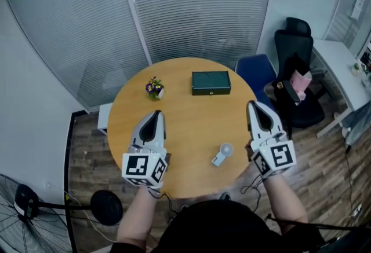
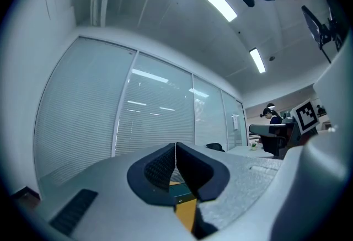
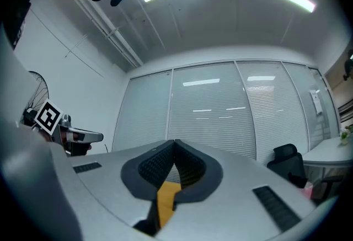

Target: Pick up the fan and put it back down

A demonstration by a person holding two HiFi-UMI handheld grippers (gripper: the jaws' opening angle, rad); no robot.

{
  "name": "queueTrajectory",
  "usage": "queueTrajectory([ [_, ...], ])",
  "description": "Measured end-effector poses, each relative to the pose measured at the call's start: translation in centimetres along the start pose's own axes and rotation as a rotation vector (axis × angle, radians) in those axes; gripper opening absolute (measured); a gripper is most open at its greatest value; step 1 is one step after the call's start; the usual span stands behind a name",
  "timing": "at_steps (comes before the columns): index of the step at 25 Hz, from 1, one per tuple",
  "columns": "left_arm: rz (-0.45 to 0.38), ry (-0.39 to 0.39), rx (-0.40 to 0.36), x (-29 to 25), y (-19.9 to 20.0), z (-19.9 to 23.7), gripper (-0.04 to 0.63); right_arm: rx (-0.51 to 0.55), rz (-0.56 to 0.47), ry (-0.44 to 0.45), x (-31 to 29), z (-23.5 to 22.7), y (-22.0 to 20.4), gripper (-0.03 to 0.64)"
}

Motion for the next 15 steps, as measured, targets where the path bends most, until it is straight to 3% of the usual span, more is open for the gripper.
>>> queueTrajectory([
  [15, -0.002, 0.0, -0.007, 0.4, -0.11, 0.08, 0.009, 0.0, -0.001, 0.014, -0.08, 0.68, 0.16, 0.005],
])
Point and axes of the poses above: the fingertips, and each gripper's own axes: x backward along the fingers, z to its left, y out of its top, the point moved 10 cm from there along x, backward along the fingers, and after that the axes turned 11 degrees about -y, right-handed, at the moved point
